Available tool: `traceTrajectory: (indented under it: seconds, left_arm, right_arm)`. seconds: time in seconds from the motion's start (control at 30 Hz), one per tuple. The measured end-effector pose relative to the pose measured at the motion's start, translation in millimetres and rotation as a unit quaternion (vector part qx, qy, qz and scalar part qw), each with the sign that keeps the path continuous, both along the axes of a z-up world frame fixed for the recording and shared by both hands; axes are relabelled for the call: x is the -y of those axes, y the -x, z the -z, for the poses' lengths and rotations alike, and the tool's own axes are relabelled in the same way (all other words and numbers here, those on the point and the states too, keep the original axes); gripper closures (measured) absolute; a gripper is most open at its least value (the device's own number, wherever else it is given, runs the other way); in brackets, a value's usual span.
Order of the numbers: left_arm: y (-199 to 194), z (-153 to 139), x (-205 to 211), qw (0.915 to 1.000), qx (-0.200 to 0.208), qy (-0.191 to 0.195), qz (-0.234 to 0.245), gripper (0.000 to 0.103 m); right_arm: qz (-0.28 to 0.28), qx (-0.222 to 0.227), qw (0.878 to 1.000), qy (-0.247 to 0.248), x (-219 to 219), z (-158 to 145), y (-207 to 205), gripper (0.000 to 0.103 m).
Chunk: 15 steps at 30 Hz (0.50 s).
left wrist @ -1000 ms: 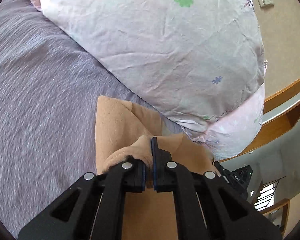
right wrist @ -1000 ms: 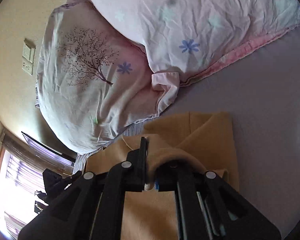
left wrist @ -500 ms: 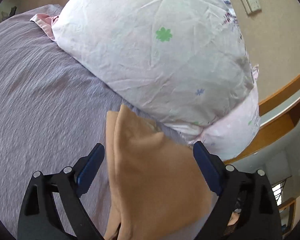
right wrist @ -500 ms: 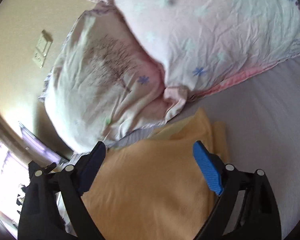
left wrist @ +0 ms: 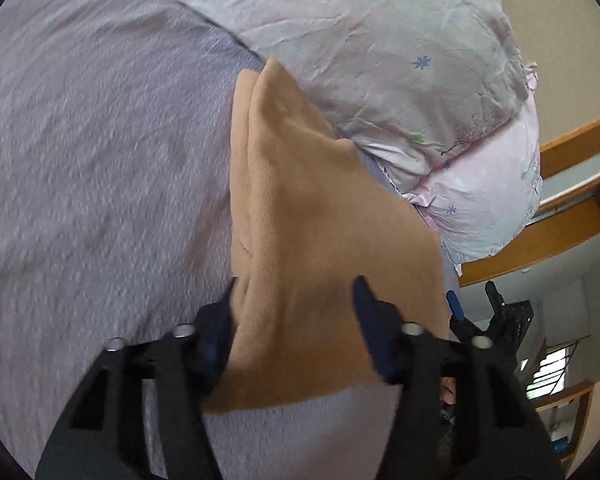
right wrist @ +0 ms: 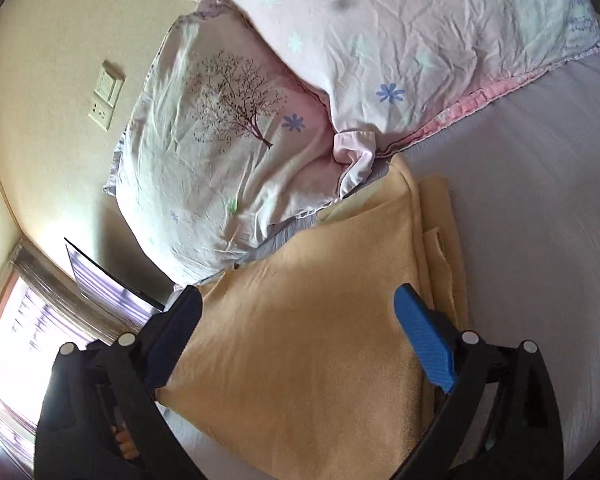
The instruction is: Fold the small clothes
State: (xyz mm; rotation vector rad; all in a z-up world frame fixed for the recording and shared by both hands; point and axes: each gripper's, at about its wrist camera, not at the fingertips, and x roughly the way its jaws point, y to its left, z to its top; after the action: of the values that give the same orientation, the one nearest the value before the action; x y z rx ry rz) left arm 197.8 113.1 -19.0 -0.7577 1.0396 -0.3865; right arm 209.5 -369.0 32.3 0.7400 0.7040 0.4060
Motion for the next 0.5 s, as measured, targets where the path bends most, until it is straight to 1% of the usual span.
traceTrajectory:
  seconds: [0.03,0.07,0.13,0.2,0.3,0.33,0.4,0.43,0.5]
  left_arm:
    - [-2,3,0,0.9999,-0.004,0.012,-0.006,0.077]
    - [-3,2,-1,0.9996,-0.001,0.028,-0.006,0.082]
    - [-3,-9,-1,0.9988,0.013,0.046,-0.007,0.083]
    - [-5,-30,8,0.9982,0.039,0.046,0.004,0.084]
    - [-13,-73,45,0.9944,0.085,0.044,0.043,0.085]
    - [-17,-88,67,0.9916,0.101,0.047,0.066,0.085]
    - [-26,-108,115,0.9844,0.124,0.050,0.114,0.086]
    - [-29,-114,149,0.9793,0.131,0.051,0.146,0.086]
    - [-35,-110,211,0.9707,0.127,0.039,0.200,0.086]
  right_arm:
    - [0.005,-0.001,1.000,-0.012,-2,-3,-6,0.006]
    - [0.010,0.000,1.000,-0.022,3,-2,-5,0.006]
    - [0.020,0.005,0.999,-0.039,11,-4,-3,0.006]
    - [0.031,0.014,0.998,-0.052,16,-8,1,0.006]
    - [0.054,0.031,0.996,-0.069,26,-12,4,0.006]
    - [0.059,0.035,0.995,-0.073,30,-13,6,0.006]
    - [0.073,0.040,0.993,-0.078,38,-15,9,0.006]
    - [0.082,0.043,0.993,-0.077,43,-16,10,0.006]
    - [0.102,0.045,0.992,-0.064,51,-17,13,0.006]
